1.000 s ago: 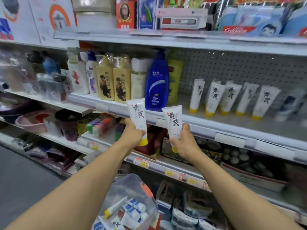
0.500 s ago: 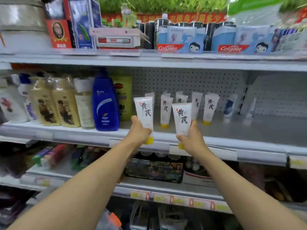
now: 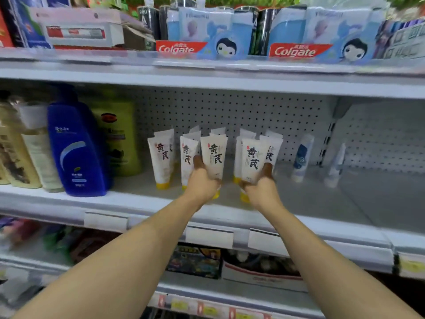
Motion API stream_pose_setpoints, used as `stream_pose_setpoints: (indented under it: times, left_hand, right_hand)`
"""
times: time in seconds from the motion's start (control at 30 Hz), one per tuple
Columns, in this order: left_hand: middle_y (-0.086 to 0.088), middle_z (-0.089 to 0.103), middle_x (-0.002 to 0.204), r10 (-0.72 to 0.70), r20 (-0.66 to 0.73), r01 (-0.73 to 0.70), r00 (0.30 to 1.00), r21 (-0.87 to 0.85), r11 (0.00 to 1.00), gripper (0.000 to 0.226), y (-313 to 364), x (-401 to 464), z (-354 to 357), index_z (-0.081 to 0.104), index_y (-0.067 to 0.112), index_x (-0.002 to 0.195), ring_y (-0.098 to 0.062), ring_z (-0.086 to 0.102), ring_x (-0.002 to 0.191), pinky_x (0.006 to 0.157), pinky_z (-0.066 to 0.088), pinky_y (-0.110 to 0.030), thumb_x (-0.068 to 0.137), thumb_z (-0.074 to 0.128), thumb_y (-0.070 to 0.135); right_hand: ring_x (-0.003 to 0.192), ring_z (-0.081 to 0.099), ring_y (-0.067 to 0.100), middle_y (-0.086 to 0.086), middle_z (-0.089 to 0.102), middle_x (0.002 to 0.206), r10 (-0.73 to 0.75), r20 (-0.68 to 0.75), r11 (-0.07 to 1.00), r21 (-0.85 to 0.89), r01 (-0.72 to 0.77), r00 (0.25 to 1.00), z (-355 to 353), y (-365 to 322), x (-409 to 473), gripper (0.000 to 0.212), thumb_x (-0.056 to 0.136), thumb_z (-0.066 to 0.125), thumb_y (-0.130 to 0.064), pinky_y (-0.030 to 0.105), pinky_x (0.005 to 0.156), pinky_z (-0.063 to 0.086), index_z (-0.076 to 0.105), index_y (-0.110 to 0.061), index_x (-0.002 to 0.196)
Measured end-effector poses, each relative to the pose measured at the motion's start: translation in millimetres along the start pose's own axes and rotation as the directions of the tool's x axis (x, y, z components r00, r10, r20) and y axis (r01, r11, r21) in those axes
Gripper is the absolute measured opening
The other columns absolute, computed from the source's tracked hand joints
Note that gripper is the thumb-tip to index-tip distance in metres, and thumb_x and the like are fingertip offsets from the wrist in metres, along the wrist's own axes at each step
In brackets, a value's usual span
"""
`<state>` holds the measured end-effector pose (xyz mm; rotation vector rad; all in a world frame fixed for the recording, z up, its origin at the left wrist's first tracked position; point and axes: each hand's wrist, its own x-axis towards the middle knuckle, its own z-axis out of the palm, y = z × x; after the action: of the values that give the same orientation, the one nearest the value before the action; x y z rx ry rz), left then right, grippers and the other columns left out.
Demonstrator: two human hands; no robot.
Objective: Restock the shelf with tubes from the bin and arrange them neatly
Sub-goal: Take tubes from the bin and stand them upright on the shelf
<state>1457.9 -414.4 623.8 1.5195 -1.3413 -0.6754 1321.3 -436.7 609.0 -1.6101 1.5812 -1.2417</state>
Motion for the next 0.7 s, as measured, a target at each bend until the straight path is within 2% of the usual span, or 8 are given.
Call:
stream_pose_setpoints:
  times: [0.07,0.13,0.23,0.3,0.37,0.5,0.63,0.7]
  left_hand:
    - [-0.018,0.048,0.136,-0.057,-0.01,0.058,0.998,0.097,0.994,0.064,-1.4,7.2,12.8,0.024,0.001,0.141,-0.035,0.046,0.124,0.101,0.043,-0.039,0.087,0.058,0.006]
    - [-0.022,0.049,0.135,-0.154,0.004,0.151,0.988,0.169,0.974,0.047,-3.0,12.9,21.4,0.039,-0.006,0.134,-0.036,0.047,0.124,0.103,0.041,-0.038,0.092,0.053,0.012]
    - [-0.022,0.051,0.133,-0.247,0.016,0.237,0.969,0.216,0.947,0.044,-12.9,20.1,29.2,0.046,-0.006,0.13,-0.034,0.049,0.124,0.103,0.041,-0.037,0.094,0.051,0.02]
    - [-0.018,0.044,0.14,-0.165,-0.017,0.165,0.986,0.186,0.969,0.059,-17.5,27.5,35.2,0.031,0.004,0.142,-0.031,0.044,0.128,0.107,0.037,-0.035,0.09,0.058,0.016]
    - [-0.013,0.038,0.144,-0.027,-0.079,0.038,0.997,0.142,0.989,0.078,-19.8,32.4,37.9,0.017,0.009,0.145,-0.028,0.038,0.132,0.11,0.033,-0.033,0.082,0.064,0.006]
    - [-0.013,0.042,0.137,-0.057,-0.133,0.072,0.989,0.114,0.991,0.069,-22.0,38.7,40.7,0.02,0.009,0.135,-0.029,0.043,0.126,0.101,0.038,-0.033,0.081,0.064,0.002]
    - [-0.014,0.042,0.137,-0.066,-0.145,0.087,0.987,0.143,0.986,0.069,-23.0,40.1,42.1,0.02,0.008,0.134,-0.031,0.043,0.126,0.103,0.039,-0.037,0.082,0.063,0.005]
    - [-0.014,0.043,0.137,-0.079,-0.143,0.099,0.986,0.138,0.985,0.069,-20.6,38.8,42.0,0.021,0.007,0.134,-0.032,0.044,0.126,0.105,0.039,-0.041,0.08,0.064,0.004]
  right_hand:
    - [0.096,0.052,0.023,0.012,0.052,0.125,0.047,0.046,0.997,-0.055,-0.045,0.998,2.2,4.0,11.2,0.049,0.09,0.057,-0.012,0.029,0.08,0.047,0.032,-0.009,0.131]
    - [0.098,0.048,0.019,0.01,0.048,0.132,0.114,0.062,0.993,-0.027,-0.113,0.992,5.6,6.1,21.7,0.058,0.086,0.062,-0.007,0.021,0.072,0.043,0.029,-0.009,0.134]
    - [0.117,0.051,0.028,0.013,0.045,0.139,0.09,0.066,0.989,-0.12,-0.082,0.994,15.2,11.2,30.1,0.074,0.083,0.067,-0.012,0.032,0.087,0.044,0.022,-0.006,0.141]
    - [0.119,0.051,0.031,0.014,0.045,0.139,0.07,0.077,0.99,-0.127,-0.06,0.995,19.7,14.8,34.0,0.077,0.082,0.068,-0.012,0.035,0.093,0.045,0.02,-0.006,0.142]
    - [0.115,0.054,0.031,0.013,0.05,0.134,0.048,0.071,0.994,-0.104,-0.041,0.996,22.8,16.9,37.0,0.07,0.081,0.069,-0.01,0.035,0.09,0.047,0.026,-0.007,0.136]
    - [0.111,0.057,0.032,0.013,0.055,0.127,0.026,0.03,0.997,-0.068,-0.024,0.999,25.9,17.8,38.8,0.057,0.079,0.069,-0.007,0.039,0.089,0.05,0.033,-0.006,0.123]
    - [0.106,0.058,0.031,0.012,0.056,0.12,0.044,0.046,0.995,-0.088,-0.04,0.998,22.0,18.9,32.1,0.051,0.079,0.068,-0.01,0.032,0.079,0.048,0.035,-0.007,0.118]
    - [0.112,0.054,0.032,0.013,0.052,0.123,0.049,0.057,0.989,-0.14,-0.041,0.997,16.8,20.8,25.4,0.06,0.077,0.071,-0.017,0.038,0.087,0.05,0.034,-0.007,0.122]
